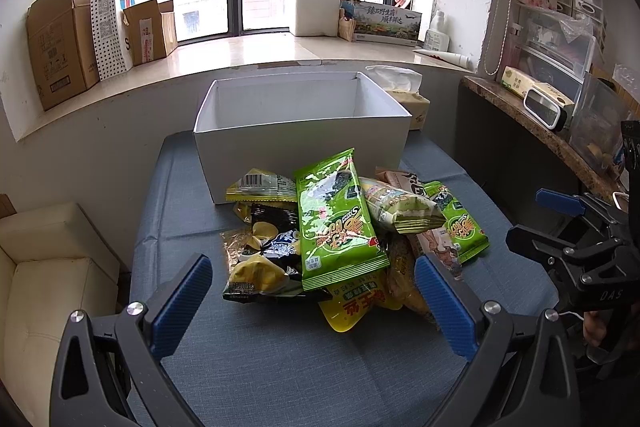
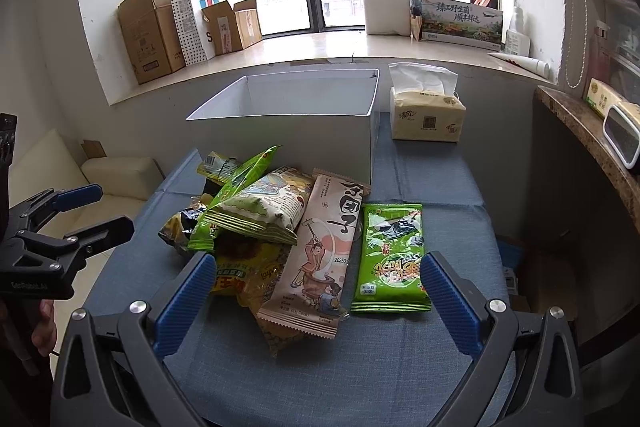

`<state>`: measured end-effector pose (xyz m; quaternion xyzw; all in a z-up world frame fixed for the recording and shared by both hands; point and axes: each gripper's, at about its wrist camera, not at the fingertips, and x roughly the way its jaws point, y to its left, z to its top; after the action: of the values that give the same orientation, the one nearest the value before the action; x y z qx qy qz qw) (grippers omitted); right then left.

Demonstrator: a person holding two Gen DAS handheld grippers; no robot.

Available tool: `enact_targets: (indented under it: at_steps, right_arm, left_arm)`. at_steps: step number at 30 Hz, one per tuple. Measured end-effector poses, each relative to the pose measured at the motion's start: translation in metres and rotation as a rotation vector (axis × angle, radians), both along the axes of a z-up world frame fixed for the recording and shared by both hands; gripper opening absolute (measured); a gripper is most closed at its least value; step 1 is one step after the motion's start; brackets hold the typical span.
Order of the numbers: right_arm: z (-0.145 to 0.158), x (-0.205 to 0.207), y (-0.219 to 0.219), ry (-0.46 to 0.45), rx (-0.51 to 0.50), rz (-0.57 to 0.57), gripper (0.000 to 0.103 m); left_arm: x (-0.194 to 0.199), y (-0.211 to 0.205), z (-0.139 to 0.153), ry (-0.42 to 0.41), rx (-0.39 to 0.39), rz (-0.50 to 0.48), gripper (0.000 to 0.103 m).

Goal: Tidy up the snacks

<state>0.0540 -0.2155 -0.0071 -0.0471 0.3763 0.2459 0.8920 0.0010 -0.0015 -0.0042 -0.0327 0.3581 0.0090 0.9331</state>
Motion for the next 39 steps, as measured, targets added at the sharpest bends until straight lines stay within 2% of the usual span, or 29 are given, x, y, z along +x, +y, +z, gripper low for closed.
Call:
enact_targets:
  at_steps: [24,29,38,39]
  right_arm:
    - [-0.011,0.009,0.002,0.042,0.013,0.002,0.103]
    - [-0.037,0.033,0.009,0.152,0.05,0.024,0.103]
    - [-0.096,0.094,0.038,0.25,-0.052,0.033,0.103]
    - [-0.101,0.098,0.041,0.257,-0.059,0.031,0.1]
  left_arm:
    - [0.0,0.0,0.0,0.003,0.001,-0.001,0.103]
    - [0.0,0.001,-0.003,0.009,0.002,0.0,0.103]
    - [-0.001,0.007,-0.008,0.024,0.0,0.018,0.103]
    - [0.0,0.008,-0.009,0.027,-0.001,0.02,0.103]
